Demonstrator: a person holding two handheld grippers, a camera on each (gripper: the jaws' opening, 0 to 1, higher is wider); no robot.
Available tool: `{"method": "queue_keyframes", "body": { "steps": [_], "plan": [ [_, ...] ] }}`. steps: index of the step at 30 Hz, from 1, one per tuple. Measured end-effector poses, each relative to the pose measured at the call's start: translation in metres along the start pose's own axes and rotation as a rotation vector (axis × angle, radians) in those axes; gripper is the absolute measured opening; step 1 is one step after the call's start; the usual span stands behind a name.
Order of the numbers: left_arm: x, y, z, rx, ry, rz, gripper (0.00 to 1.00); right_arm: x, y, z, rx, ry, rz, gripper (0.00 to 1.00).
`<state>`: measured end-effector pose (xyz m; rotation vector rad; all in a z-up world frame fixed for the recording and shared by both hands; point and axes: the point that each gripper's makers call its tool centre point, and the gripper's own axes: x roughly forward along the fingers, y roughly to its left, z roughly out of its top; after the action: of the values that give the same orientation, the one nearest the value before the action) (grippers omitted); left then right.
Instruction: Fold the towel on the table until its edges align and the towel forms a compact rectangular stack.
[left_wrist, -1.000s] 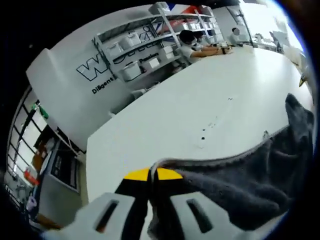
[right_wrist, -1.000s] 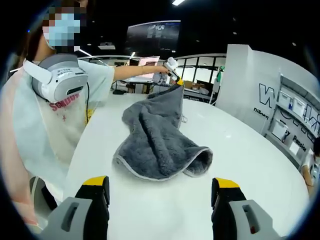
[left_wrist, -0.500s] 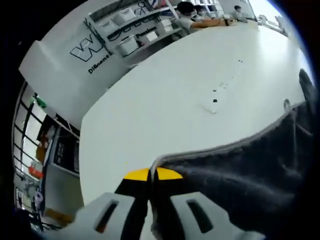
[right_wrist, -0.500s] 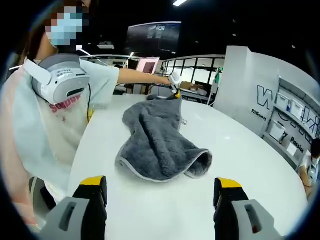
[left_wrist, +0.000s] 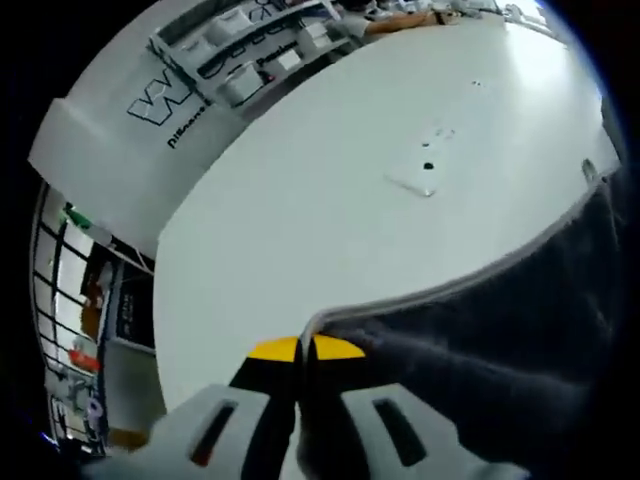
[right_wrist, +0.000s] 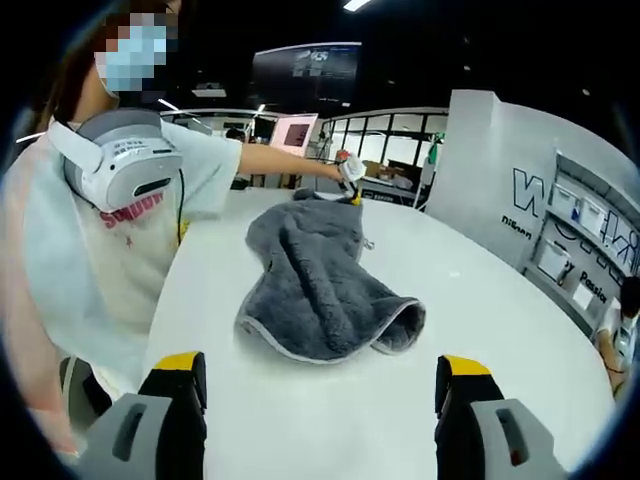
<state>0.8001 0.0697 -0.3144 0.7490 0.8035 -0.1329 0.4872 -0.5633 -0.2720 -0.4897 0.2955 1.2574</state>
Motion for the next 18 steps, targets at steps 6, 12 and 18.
{"method": "queue_keyframes", "body": {
  "steps": [6,12,18],
  "plan": [
    [0.01,-0.01,-0.008,0.023,0.025,-0.007,0.11,-0.001,0.001,0.0,-0.002,0.003,-0.004,0.99],
    [0.003,-0.005,-0.006,-0.055,-0.011,-0.018,0.24,0.001,0.002,0.001,-0.008,0.002,0.002,0.99],
    [-0.014,-0.003,-0.004,-0.156,-0.085,-0.066,0.39,0.005,0.002,0.002,-0.011,0.003,0.013,0.99]
  ]
}}
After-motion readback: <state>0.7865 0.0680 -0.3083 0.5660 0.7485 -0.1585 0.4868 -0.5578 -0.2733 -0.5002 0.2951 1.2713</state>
